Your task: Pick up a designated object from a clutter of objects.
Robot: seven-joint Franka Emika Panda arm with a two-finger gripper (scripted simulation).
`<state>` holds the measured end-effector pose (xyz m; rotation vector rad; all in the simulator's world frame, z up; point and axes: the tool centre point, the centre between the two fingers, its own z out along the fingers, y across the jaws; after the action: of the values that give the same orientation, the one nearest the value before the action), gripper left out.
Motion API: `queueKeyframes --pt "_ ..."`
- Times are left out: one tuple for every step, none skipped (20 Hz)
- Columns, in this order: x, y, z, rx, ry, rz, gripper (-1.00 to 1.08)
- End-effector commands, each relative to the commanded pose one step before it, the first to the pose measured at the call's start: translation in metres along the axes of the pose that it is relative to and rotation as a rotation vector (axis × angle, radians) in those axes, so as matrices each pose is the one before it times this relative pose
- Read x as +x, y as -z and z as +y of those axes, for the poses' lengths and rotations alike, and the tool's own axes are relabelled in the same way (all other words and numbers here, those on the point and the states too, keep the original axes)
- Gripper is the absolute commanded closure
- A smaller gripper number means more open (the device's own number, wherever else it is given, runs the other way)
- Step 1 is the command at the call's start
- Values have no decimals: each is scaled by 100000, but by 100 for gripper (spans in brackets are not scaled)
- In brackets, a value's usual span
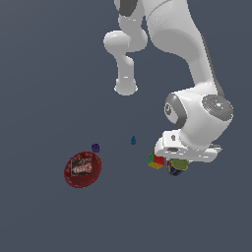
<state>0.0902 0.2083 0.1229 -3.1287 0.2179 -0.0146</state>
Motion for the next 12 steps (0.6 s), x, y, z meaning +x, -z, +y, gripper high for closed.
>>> queueKeyframes --pt "833 2331 2247 116 -243 382 108" --pt "273 855 881 -13 12 -67 108" --pt "268 899 888 0 0 0 108" --pt "278 836 873 -15 17 -95 108" --pt "276 853 873 -10 13 -67 108" --pt "269 897 881 0 0 0 108" --pt "283 834 865 -13 19 -95 108" --pt "280 850 866 -10 14 -67 108" --pt "271 891 872 0 0 0 108" --pt "288 826 853 -19 19 -94 108" --pt "284 841 854 -17 14 -66 108" --pt "274 882 861 0 0 0 108"
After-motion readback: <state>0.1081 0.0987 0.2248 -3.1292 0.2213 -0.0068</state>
